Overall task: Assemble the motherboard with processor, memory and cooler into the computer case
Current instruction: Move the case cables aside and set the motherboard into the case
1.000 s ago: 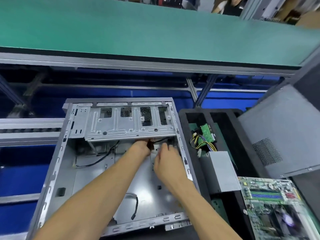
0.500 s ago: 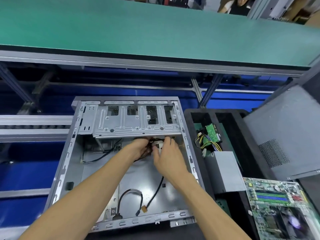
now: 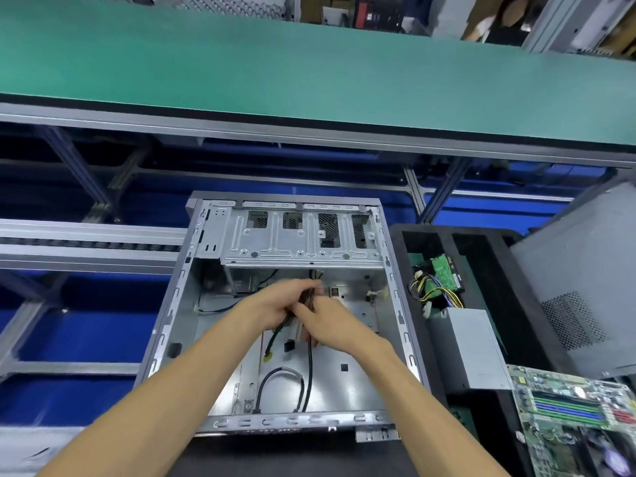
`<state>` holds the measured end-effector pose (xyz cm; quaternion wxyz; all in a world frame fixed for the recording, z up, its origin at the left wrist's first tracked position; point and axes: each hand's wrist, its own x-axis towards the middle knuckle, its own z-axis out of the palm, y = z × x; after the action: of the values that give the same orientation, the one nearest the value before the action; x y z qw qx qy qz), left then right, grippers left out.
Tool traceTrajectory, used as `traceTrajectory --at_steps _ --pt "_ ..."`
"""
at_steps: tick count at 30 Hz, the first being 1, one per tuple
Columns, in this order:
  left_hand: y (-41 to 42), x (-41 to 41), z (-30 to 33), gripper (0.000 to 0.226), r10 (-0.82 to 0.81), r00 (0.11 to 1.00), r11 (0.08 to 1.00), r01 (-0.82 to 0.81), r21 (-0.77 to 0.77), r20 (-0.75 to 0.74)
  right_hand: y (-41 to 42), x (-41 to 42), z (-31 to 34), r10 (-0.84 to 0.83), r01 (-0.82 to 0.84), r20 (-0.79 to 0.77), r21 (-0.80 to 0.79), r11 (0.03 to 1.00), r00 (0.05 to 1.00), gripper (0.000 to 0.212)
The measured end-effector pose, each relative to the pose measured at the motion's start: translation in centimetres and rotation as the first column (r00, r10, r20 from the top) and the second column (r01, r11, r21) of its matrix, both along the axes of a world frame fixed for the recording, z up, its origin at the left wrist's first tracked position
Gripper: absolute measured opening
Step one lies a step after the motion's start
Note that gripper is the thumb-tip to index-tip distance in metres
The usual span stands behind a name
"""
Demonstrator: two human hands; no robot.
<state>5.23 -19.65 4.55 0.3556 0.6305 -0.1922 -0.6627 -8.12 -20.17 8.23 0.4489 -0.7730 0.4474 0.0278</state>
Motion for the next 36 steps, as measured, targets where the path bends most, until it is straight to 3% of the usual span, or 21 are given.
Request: traceTrajectory --at_steps 3,5,7,10,12,16,20,24,26,28,31,34,36 --pt "0.4 0.4 0.3 0.028 -0.014 0.997 0.998 0.018 -0.052 0.082 0.2 -0.3 0.0 0.017 -0.018 -0.032 -0.043 0.999 0.999 0.043" --pt "1.1 0.5 0.6 0.026 -0.068 0.984 0.991 0.085 -0.099 0.167 -0.2 -0.5 -0.3 -0.060 0.059 -0.039 -0.030 0.998 0.997 0.048" --pt "2.0 0.7 0.7 0.023 -0.097 0.969 0.982 0.130 -0.136 0.225 -0.8 -0.8 -0.5 -0.243 0.242 0.004 0.095 0.966 0.970 0.052" --pt "3.3 1.2 1.0 0.020 -0.114 0.976 0.979 0.142 -0.146 0.184 -2.0 -1.6 -1.0 -0.451 0.433 0.041 0.215 0.875 0.892 0.047" --pt "4.3 1.7 1.1 0.019 -0.131 0.971 0.971 0.166 -0.171 0.199 -2.6 -1.7 -1.4 -0.547 0.483 0.082 0.373 0.792 0.833 0.044" --pt "5.7 2.3 1.3 0.013 -0.180 0.982 0.969 0.187 -0.159 0.060 -2.7 -1.1 -1.5 -0.719 0.445 0.181 0.677 0.586 0.671 0.023" --pt "6.2 2.3 1.4 0.021 -0.228 0.970 0.966 0.236 -0.104 0.080 -2.4 -1.0 -1.4 -0.732 0.494 0.172 0.636 0.593 0.659 0.016" --pt "6.1 2.7 1.5 0.023 -0.103 0.989 0.977 0.121 -0.177 0.103 -2.7 -1.1 -1.4 -0.766 0.573 0.140 0.584 0.575 0.627 0.020" --pt "6.1 2.7 1.7 0.025 -0.111 0.983 0.965 0.142 -0.223 0.145 -2.7 -1.1 -1.4 -0.786 0.578 0.128 0.608 0.543 0.604 0.027" --pt "6.5 2.5 2.0 0.027 -0.231 0.952 0.924 0.279 -0.260 0.200 -2.8 -1.2 -1.3 -0.821 0.564 0.111 0.674 0.477 0.561 0.036" --pt "7.2 1.6 2.3 0.027 -0.475 0.813 0.796 0.560 -0.230 0.337 -3.1 -1.6 -1.4 -0.875 0.554 0.065 0.751 0.359 0.479 0.039" --pt "7.2 0.6 2.3 0.045 -0.555 0.742 0.752 0.641 -0.154 0.375 -2.9 -1.4 -1.5 -0.828 0.571 0.089 0.683 0.456 0.554 0.023" --pt "6.9 0.1 2.2 0.057 -0.442 0.860 0.848 0.494 -0.194 0.255 -2.6 -1.2 -1.2 -0.800 0.562 0.103 0.658 0.501 0.592 0.024"
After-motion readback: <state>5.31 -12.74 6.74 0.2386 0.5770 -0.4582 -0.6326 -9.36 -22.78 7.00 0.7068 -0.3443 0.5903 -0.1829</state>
